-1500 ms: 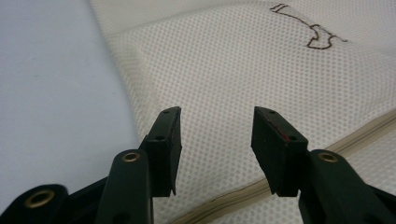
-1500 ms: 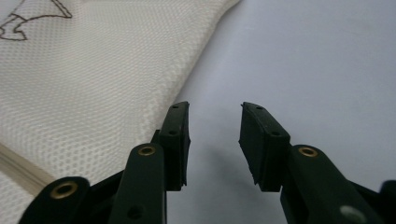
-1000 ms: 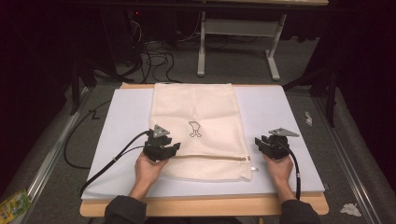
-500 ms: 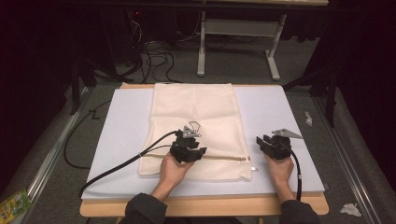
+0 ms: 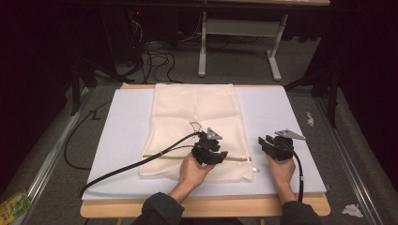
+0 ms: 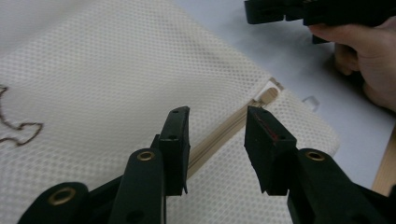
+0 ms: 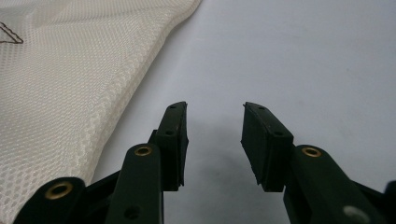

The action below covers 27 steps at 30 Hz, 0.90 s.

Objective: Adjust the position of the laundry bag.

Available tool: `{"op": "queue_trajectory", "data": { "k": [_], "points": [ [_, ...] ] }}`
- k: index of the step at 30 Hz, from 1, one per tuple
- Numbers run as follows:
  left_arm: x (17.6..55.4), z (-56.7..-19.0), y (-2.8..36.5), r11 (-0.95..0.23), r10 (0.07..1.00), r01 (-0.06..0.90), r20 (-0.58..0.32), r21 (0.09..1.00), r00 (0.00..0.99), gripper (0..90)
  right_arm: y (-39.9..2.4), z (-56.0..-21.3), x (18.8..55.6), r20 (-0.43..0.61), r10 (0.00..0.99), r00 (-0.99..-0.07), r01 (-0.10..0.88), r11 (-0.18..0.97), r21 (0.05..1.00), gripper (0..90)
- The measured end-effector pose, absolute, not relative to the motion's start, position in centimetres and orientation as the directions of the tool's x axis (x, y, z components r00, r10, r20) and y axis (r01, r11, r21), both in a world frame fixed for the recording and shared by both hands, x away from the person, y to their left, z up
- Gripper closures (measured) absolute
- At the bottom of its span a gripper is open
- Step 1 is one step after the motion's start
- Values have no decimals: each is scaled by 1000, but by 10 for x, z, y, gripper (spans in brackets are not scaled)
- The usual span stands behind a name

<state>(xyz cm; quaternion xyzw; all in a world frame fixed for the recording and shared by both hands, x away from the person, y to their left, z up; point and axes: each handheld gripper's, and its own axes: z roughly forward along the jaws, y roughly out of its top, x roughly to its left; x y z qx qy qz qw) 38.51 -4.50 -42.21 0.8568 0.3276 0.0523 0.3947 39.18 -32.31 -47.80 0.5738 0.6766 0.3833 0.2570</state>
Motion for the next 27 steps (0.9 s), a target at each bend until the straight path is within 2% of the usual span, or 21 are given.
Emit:
{"op": "queue_trajectory", "data": {
  "k": [14, 19, 21, 27],
  "points": [
    [381, -419, -88, -528, 576, 531, -181, 663, 797, 586, -321, -478, 392, 69, 978, -197, 582, 60, 811, 596],
    [382, -425, -108, -545, 576, 541, -182, 640, 797, 578, -321, -478, 392, 68, 978, -198, 580, 61, 813, 590],
    [384, -429, -112, -536, 580, 561, -207, 630, 788, 577, -321, -478, 392, 67, 978, -197, 580, 61, 812, 589],
    [386, -439, -120, -548, 599, 578, -199, 605, 776, 578, -320, -478, 392, 65, 979, -195, 582, 62, 811, 587]
  ]
}}
